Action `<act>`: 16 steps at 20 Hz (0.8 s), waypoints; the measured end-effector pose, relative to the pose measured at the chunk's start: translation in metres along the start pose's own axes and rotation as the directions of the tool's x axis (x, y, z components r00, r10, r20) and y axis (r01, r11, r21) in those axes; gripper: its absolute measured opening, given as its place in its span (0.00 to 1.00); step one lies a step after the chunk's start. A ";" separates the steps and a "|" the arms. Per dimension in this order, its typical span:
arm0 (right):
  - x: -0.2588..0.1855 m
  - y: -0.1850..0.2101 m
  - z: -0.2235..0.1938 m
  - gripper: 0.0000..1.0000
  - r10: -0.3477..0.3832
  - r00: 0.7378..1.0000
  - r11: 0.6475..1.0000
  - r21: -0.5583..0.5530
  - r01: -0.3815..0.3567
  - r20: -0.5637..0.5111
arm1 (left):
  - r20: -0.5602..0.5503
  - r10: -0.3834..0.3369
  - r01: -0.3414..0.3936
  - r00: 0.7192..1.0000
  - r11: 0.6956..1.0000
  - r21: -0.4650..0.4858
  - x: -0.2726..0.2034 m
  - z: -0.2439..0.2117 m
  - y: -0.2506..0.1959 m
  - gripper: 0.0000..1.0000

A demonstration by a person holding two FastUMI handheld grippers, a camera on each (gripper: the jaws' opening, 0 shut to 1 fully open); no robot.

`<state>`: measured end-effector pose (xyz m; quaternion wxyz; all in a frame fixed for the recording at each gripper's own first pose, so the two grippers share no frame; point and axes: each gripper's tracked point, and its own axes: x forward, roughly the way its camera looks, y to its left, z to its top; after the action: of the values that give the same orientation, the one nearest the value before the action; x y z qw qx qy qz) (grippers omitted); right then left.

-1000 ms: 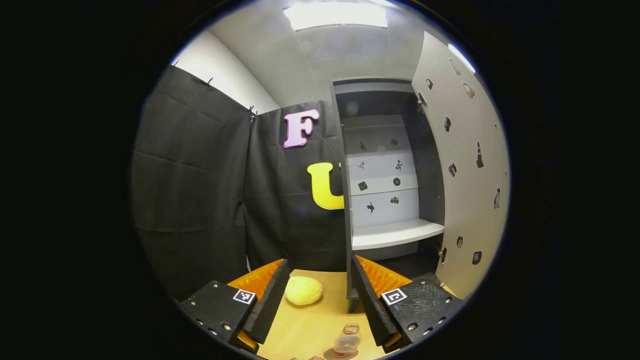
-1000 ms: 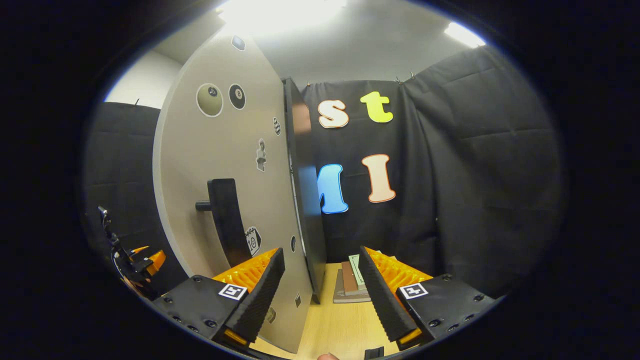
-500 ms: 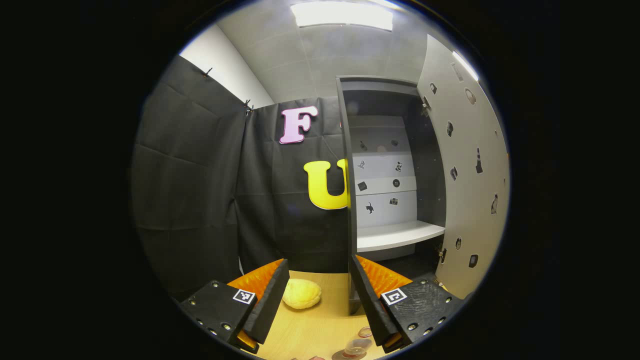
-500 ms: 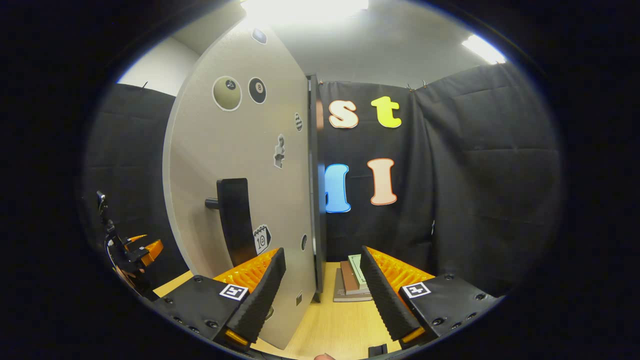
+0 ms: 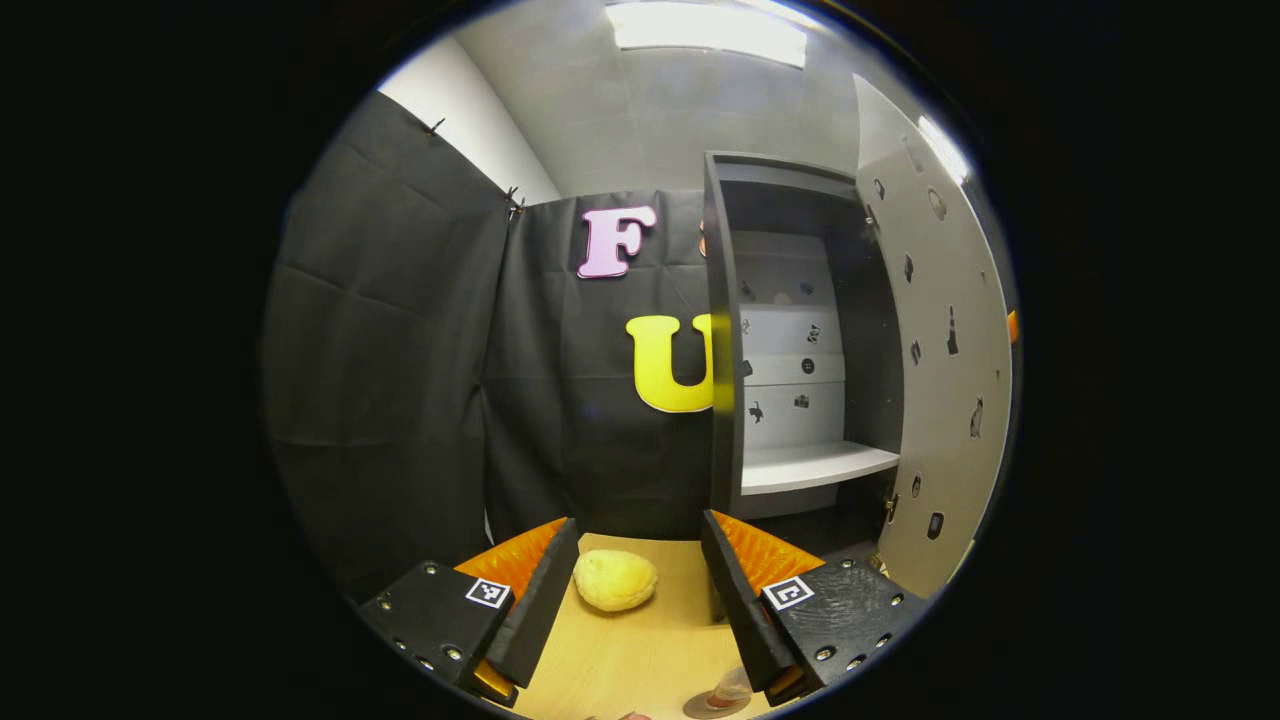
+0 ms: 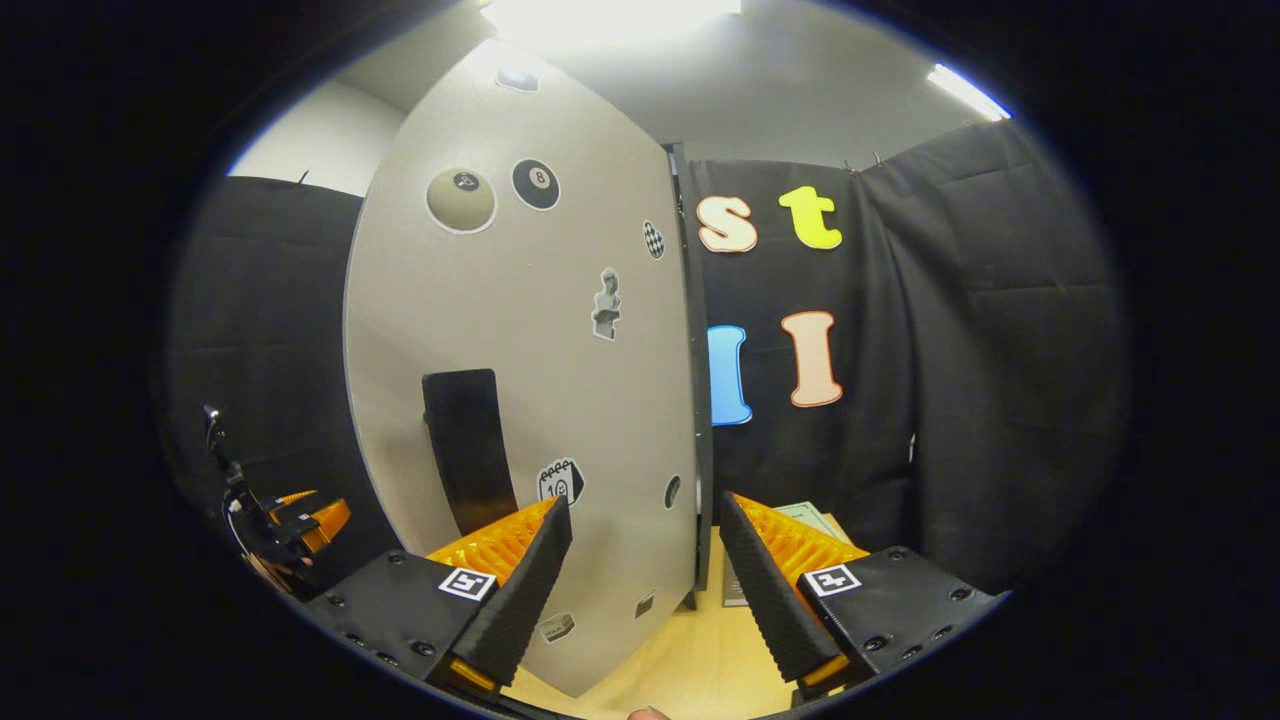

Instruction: Open the cabinet door with the right hand, grasp the bottle in the cabinet with the left hand and place it on the coaster, then close the cabinet door with the right hand.

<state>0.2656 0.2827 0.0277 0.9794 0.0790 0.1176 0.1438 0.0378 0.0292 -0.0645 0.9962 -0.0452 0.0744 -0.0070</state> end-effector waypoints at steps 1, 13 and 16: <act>0.003 0.006 -0.001 0.96 0.013 1.000 1.000 0.015 -0.013 -0.002 | 0.000 -0.003 0.003 1.000 1.000 -0.004 0.000 0.000 0.003 0.73; 0.060 0.090 -0.004 0.96 0.143 0.990 0.989 0.028 -0.142 -0.007 | -0.009 -0.022 0.022 1.000 1.000 -0.016 0.000 -0.007 0.039 0.73; 0.083 0.117 -0.008 0.96 0.183 0.983 0.983 0.036 -0.183 -0.006 | -0.011 -0.003 0.003 1.000 1.000 -0.018 -0.001 -0.011 0.054 0.73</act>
<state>0.3102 0.4193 0.0252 0.9600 0.1061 0.1168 0.2314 0.0360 0.0816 -0.0802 0.9953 -0.0541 0.0799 -0.0081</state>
